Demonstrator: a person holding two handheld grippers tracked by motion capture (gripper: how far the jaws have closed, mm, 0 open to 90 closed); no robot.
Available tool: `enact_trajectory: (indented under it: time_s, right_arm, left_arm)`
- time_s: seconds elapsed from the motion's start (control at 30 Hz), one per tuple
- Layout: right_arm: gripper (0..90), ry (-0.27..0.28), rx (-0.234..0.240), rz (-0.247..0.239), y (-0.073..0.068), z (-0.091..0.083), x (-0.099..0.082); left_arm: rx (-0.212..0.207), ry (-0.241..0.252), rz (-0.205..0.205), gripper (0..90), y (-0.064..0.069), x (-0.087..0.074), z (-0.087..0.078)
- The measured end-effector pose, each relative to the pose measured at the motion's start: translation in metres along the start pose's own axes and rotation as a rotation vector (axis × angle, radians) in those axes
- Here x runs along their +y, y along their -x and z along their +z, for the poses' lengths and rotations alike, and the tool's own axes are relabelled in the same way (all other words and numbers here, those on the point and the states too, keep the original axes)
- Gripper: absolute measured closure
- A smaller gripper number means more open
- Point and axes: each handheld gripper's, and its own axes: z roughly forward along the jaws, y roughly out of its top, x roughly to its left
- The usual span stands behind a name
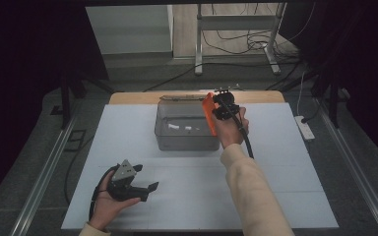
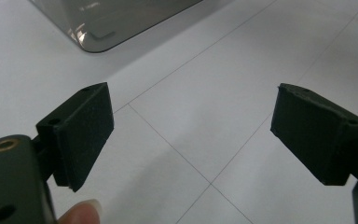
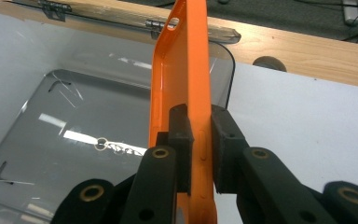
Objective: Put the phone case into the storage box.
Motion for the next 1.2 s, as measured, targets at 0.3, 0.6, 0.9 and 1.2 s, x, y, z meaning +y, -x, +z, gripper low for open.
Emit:
enact_trajectory:
  time_s: [0.3,0.6,0.9,1.2]
  right_arm:
    - [80.1,-0.015,-0.01,-0.004,-0.002,0.005,-0.001]
    - [80.2,-0.034,-0.024,-0.016,-0.006,0.01,-0.003]
    - [80.2,-0.042,-0.035,-0.018,-0.008,0.013,-0.003]
    - [80.1,-0.048,-0.042,-0.02,-0.01,0.017,-0.004]
  left_arm:
    - [0.0,-0.003,0.004,12.9,0.0,0.0,0.0]
    - [-0.001,-0.002,0.004,13.0,0.0,0.0,0.0]
    - [0.0,-0.002,0.006,13.1,0.0,0.0,0.0]
    - [-0.002,0.001,0.002,13.1,0.0,0.0,0.0]
